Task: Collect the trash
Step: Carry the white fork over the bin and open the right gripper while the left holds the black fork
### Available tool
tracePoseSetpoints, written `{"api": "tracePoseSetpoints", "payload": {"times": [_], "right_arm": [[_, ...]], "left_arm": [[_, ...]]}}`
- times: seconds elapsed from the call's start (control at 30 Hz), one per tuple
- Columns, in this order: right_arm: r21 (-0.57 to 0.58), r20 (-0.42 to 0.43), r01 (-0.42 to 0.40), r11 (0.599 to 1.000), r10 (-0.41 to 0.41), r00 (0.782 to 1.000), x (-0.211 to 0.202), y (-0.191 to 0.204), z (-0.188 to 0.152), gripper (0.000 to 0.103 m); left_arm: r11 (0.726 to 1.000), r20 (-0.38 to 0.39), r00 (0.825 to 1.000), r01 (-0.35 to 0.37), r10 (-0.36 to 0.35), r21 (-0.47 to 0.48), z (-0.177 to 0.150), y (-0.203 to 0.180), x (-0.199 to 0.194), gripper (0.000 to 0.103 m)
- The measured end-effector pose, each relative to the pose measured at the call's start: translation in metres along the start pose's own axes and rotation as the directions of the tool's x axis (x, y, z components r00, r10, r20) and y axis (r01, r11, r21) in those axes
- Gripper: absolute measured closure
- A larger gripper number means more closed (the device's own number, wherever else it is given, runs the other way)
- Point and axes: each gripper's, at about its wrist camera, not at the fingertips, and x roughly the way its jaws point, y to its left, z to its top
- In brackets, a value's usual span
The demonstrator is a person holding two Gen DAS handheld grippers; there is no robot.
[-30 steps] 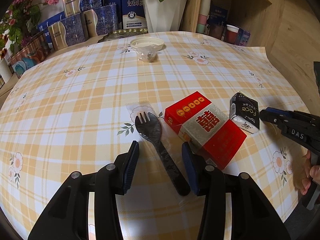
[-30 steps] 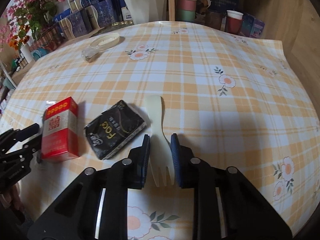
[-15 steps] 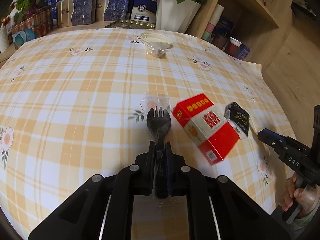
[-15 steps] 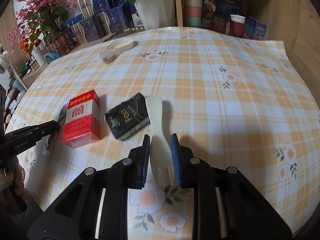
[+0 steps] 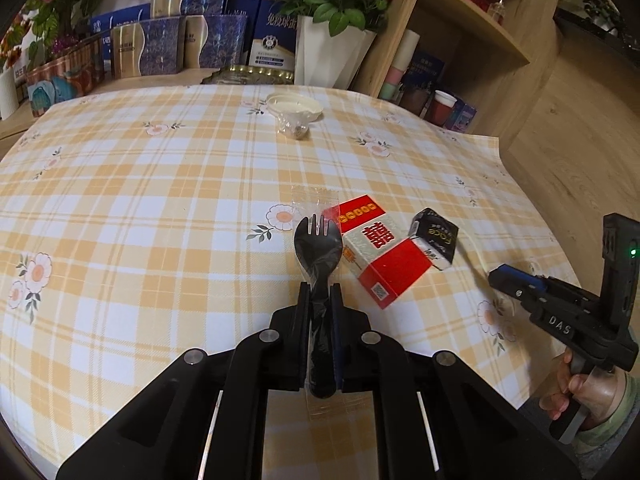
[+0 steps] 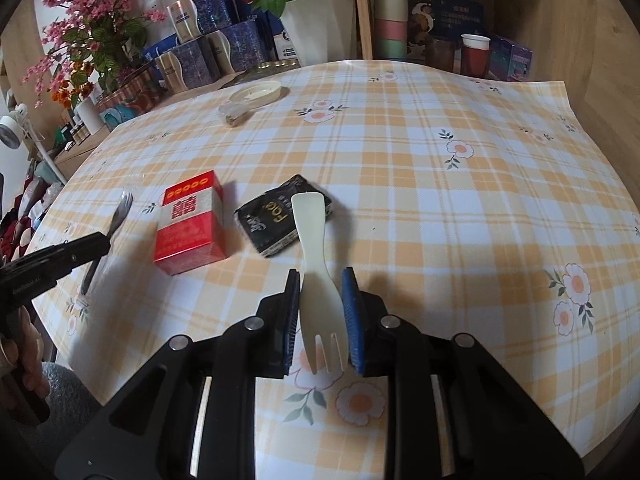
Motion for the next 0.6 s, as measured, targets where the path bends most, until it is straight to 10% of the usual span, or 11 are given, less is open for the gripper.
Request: {"api": "tracePoseSetpoints", "payload": {"times": [0.6], "right_arm": [[-0.034, 0.034, -0.033, 0.999, 0.034, 0.999, -0.044, 0.024, -0.019, 0.079]], "left_arm": [[1.0, 0.042, 0.999, 0.012, -0.012, 0.012, -0.018, -0.01, -0.053, 0.093]]}}
